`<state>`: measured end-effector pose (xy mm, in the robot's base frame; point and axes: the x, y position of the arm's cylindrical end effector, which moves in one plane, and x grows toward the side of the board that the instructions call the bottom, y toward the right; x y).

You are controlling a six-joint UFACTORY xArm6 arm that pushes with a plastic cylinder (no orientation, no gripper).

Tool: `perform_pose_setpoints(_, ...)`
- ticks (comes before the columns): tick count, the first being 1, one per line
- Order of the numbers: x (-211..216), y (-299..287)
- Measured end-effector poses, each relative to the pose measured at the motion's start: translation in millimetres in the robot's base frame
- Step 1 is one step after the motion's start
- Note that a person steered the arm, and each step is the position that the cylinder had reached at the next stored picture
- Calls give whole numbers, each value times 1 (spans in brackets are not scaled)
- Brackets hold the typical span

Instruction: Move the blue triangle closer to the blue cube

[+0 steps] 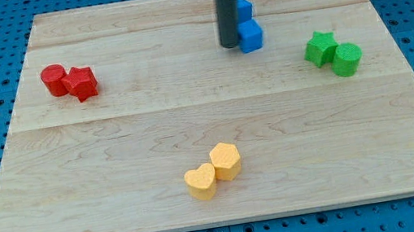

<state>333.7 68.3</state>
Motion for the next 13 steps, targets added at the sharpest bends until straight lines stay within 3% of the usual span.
perform_pose_setpoints(2,-38,35)
perform_pose_setpoints(3,-31,77)
perform_pose_setpoints(4,-39,81)
perform_pose_setpoints(5,-111,111)
perform_pose_setpoints(6,-139,41)
perform_pose_setpoints(7,-92,-33)
perform_pose_setpoints(8,-30,-25)
perform_pose_setpoints(10,-83,-15)
perform_pose_setpoints(12,-74,66)
perform_pose_setpoints(13,-89,97)
